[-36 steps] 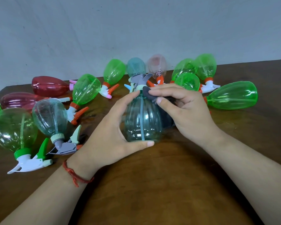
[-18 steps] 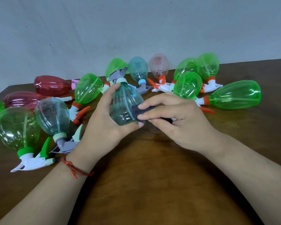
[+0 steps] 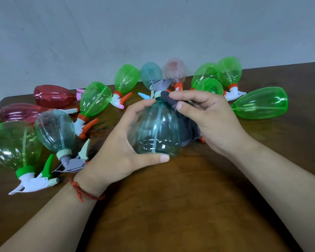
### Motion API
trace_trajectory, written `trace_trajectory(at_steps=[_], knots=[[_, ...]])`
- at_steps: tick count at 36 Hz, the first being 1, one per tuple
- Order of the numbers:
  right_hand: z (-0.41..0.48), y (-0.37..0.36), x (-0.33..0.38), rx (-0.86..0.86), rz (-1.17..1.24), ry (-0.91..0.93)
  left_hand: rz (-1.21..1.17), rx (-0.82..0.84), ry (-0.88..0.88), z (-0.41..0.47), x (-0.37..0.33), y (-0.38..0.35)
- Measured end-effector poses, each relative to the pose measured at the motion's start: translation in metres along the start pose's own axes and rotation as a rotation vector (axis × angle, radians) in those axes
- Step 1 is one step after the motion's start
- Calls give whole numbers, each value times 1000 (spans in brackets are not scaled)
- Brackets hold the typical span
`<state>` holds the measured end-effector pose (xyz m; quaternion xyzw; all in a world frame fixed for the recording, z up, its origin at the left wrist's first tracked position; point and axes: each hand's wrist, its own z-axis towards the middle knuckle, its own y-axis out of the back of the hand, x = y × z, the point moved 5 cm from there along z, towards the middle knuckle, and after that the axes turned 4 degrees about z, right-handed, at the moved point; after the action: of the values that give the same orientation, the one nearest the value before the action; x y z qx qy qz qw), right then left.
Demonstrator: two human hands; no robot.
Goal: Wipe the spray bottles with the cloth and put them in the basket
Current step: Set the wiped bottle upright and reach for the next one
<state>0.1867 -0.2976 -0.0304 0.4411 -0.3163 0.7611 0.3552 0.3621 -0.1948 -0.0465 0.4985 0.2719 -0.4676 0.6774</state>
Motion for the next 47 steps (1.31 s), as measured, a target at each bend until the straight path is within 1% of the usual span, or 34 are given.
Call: trace_trajectory(at_steps=[2,4,6,10,13,16,20,22,25,31,35,39,44,47], knots=[[0,0,0,-4,25,7,-59,18,20,0,1,0],[-1,0,0,0,-35,43,-70,41,50,0,4,-2],[-1,0,0,7,-114,61,-15,57,68,0,5,-4],[-2,2,-2,35,-143,40,81,43,73,0,7,-1],[-3,-2,0,65,-200,68,110,40,62,0,6,0],[-4,-4,4,89,-267,128,107,-17,59,0,6,1],[-11,-12,11,149,-377,207,128,-182,77,2,5,12],[-15,-17,12,188,-423,228,144,-231,73,2,3,16],[-18,-21,14,244,-493,248,172,-271,72,2,3,20],[-15,-19,11,266,-528,229,170,-277,79,3,5,18],[-12,-15,8,239,-494,201,157,-265,103,3,7,18],[-9,-10,1,159,-387,161,130,-185,95,2,8,16],[-1,-1,-5,64,-64,17,55,-96,55,-1,-4,4],[0,2,-10,23,137,-66,-26,-72,18,-3,-11,1]])
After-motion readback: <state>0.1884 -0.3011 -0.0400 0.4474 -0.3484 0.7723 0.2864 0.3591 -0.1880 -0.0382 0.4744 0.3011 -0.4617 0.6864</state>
